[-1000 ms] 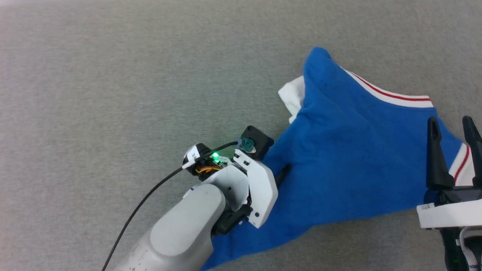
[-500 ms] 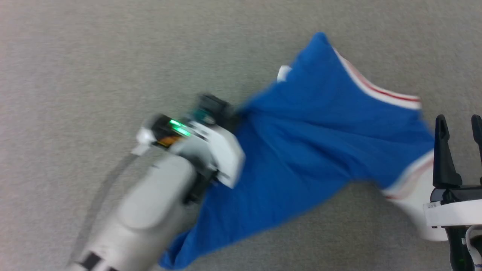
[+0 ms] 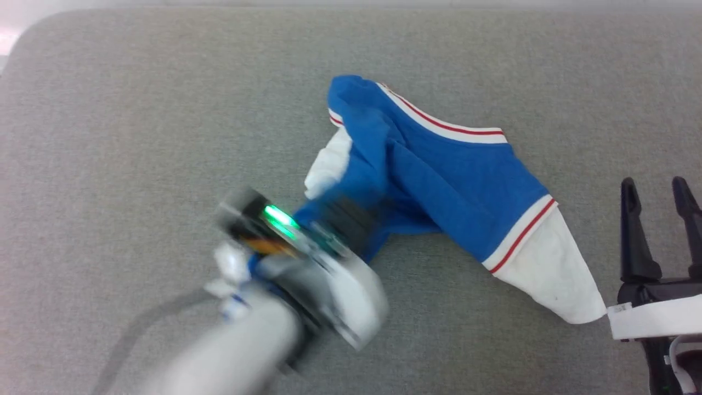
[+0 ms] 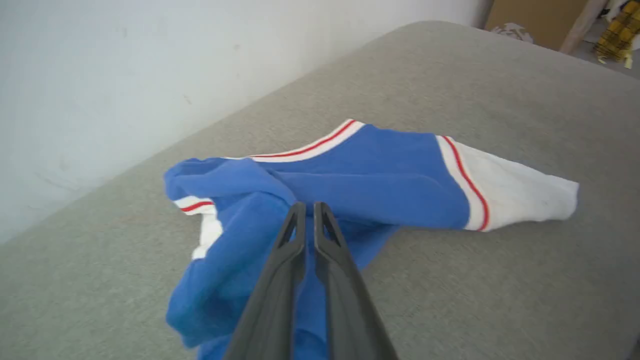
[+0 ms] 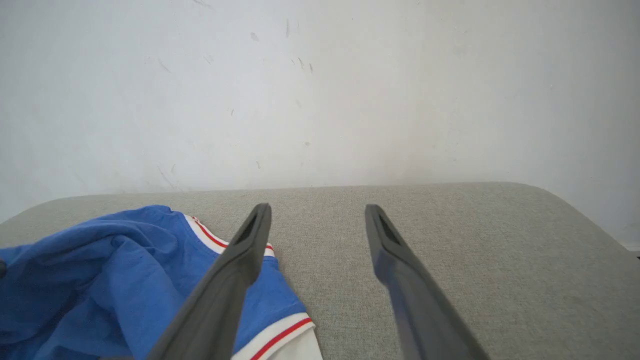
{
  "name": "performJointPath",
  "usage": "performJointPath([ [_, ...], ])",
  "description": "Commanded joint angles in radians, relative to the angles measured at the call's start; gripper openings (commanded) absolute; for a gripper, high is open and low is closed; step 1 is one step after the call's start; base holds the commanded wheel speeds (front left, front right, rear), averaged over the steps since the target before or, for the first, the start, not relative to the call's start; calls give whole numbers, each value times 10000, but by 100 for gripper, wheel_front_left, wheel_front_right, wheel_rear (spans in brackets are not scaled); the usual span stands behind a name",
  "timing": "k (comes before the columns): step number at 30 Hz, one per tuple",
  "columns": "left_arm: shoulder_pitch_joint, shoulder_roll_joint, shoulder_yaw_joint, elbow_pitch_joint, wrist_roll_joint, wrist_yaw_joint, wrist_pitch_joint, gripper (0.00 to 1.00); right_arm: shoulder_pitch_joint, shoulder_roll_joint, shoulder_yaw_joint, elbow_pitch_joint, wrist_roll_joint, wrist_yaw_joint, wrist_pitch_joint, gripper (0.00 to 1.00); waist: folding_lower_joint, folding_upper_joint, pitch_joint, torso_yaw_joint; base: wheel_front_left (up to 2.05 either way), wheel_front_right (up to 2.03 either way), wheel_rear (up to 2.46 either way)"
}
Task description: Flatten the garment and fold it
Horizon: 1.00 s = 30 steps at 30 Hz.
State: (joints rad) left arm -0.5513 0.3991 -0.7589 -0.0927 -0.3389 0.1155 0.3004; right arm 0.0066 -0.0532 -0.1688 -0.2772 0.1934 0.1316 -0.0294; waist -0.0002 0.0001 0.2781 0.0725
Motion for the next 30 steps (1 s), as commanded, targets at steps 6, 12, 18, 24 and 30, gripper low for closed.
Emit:
performJointPath([
  [6,879,-1974,-1705,1242,-125,-425,-401,0,-5,30,269,35,64,-9,-1,100,2,-1,189,-93,0,0,0],
  [12,937,-2965,-1894,3172,-480,-560,-1312,100,-32,30,224,148,67,-9,-48,100,2,-1,267,-429,0,0,0],
  [18,687,-2568,-744,2658,-724,15,-2192,100,98,30,146,270,128,-9,-132,100,2,-1,163,-548,0,0,0],
  [24,109,-870,454,581,-482,603,-1376,100,130,30,78,334,214,-9,-195,100,2,-1,138,-436,0,0,0],
  [30,-459,8,714,-76,-410,647,173,100,-71,30,269,335,245,-9,-187,100,2,-1,422,-444,0,0,0],
])
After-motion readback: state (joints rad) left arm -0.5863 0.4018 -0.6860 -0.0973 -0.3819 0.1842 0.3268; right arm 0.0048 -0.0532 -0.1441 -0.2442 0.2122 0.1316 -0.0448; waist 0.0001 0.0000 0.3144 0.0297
